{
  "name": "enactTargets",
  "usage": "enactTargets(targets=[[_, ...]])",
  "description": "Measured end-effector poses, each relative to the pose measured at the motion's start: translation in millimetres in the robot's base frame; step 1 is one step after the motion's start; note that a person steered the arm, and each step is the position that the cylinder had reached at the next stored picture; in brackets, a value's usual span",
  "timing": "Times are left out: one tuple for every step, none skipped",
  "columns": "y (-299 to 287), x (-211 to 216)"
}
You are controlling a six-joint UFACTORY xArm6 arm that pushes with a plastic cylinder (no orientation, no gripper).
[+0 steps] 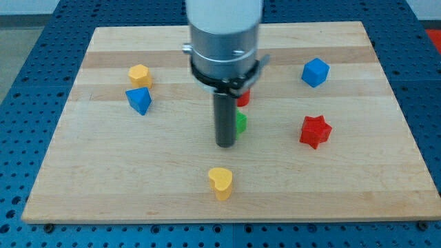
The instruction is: Push the green star into the green circle
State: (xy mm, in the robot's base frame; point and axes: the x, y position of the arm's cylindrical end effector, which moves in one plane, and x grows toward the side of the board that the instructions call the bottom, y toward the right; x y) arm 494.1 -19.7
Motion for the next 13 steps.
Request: enactTargets(targets=[[-22,-22],[-33,-24],[-17,18],[48,12],[52,-2],[0,-21],[-39,-44],[-37,-76],[-58,-79],[-43,-40],[-2,-28],[17,-47],[5,-72]])
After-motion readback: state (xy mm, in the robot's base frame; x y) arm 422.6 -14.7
